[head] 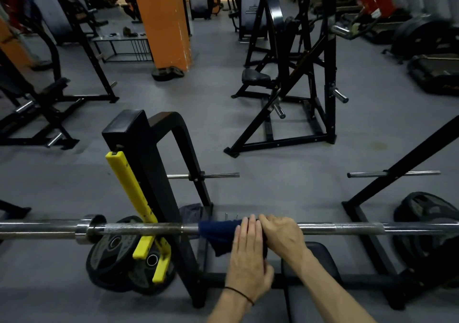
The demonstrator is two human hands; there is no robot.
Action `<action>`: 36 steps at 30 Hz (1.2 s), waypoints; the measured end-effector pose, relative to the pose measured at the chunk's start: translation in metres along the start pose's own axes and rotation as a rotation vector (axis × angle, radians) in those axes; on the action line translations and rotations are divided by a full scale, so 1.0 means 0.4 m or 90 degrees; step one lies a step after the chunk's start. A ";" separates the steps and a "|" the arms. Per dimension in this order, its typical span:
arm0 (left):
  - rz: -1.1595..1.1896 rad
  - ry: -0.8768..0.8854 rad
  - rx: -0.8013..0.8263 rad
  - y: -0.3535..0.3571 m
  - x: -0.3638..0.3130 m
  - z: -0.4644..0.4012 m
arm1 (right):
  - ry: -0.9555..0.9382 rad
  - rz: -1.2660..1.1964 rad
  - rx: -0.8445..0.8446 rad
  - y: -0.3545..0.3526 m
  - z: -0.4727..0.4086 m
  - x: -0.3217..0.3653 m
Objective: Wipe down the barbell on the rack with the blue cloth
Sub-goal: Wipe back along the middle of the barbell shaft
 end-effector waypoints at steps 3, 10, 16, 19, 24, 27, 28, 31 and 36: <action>-0.038 0.038 0.030 -0.044 0.121 0.026 | 0.010 -0.018 0.162 -0.029 -0.032 -0.009; -0.176 -0.098 -0.007 -0.207 0.461 0.148 | 0.113 -0.222 0.519 -0.047 -0.097 -0.027; -0.113 -0.083 0.007 -0.076 0.210 0.039 | 0.048 0.005 0.288 -0.031 -0.070 0.016; -0.096 -0.013 0.031 -0.074 0.162 0.021 | 0.035 -0.021 0.172 -0.028 -0.050 0.031; -0.164 -0.071 0.011 -0.160 0.389 0.071 | 0.040 -0.060 -0.004 -0.014 0.009 0.022; -0.240 -0.099 0.033 -0.195 0.457 0.092 | 0.072 -0.053 -0.045 -0.014 0.000 0.035; -0.245 -0.125 0.037 -0.190 0.446 0.090 | 0.085 -0.049 -0.051 -0.015 -0.007 0.042; -0.188 -0.145 0.064 -0.133 0.319 0.050 | 0.104 -0.041 -0.053 -0.020 -0.015 0.056; -0.069 0.015 0.051 -0.085 0.150 0.015 | 0.133 -0.033 0.004 -0.004 -0.009 0.037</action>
Point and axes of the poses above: each hand's wrist, its own z-axis away from the middle knuckle, its own y-axis out of the palm, x = y × z, the point moved 3 cm from there along -z, towards the middle knuckle, and after that the axes turned 11 degrees about -x, right-handed, at the moved point
